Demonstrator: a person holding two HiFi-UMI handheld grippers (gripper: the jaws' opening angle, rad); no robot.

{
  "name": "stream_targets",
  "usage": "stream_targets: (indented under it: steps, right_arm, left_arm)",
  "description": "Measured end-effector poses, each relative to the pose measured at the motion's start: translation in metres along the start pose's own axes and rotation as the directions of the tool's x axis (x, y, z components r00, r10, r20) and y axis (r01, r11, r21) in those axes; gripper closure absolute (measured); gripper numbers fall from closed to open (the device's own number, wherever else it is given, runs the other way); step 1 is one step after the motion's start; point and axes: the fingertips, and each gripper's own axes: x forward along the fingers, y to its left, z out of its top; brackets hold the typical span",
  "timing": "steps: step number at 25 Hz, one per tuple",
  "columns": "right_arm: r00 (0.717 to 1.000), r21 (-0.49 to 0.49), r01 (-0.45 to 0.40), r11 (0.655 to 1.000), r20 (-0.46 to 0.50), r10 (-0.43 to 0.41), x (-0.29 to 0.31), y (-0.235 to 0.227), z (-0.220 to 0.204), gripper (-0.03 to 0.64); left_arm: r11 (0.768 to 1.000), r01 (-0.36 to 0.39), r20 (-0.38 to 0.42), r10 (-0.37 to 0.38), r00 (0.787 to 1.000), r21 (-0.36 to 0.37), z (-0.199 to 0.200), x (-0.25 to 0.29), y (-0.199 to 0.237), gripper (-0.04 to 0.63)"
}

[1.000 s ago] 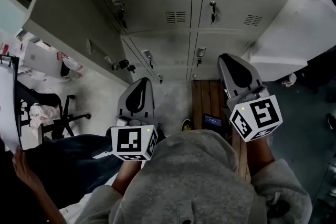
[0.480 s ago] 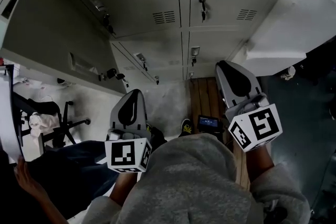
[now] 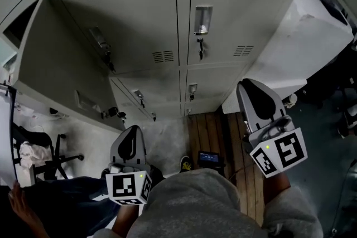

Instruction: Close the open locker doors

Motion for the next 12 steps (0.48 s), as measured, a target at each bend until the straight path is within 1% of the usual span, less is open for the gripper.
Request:
stream_targets:
  steps: [4, 6, 8, 12]
  right_arm:
    - [0.993, -0.021, 0.068, 0.997, 0.101, -0.066, -0.013, -0.039, 0.056, 0.558]
    - [0.980, -0.032, 0.115, 0.993, 0.167, -0.109, -0.025, -0.057, 0.086, 0.508]
    - [0.960, -0.046, 0.167, 0.985, 0.235, -0.152, -0.042, -0.074, 0.115, 0.477]
    - [0.911, -0.063, 0.281, 0.958, 0.332, -0.245, -0.079, -0.107, 0.156, 0.454]
  left_arm:
    - [1.000, 0.010, 0.004, -0.010, 1.000, -0.005, 0.002, 0.006, 0.000, 0.586]
    - [1.000, 0.017, 0.008, -0.017, 1.000, -0.004, 0.004, 0.009, -0.001, 0.586]
    - [1.000, 0.022, 0.012, -0.022, 1.000, -0.006, 0.006, 0.011, -0.002, 0.586]
    - [0.999, 0.036, 0.022, -0.036, 0.999, -0.008, 0.011, 0.015, -0.007, 0.586]
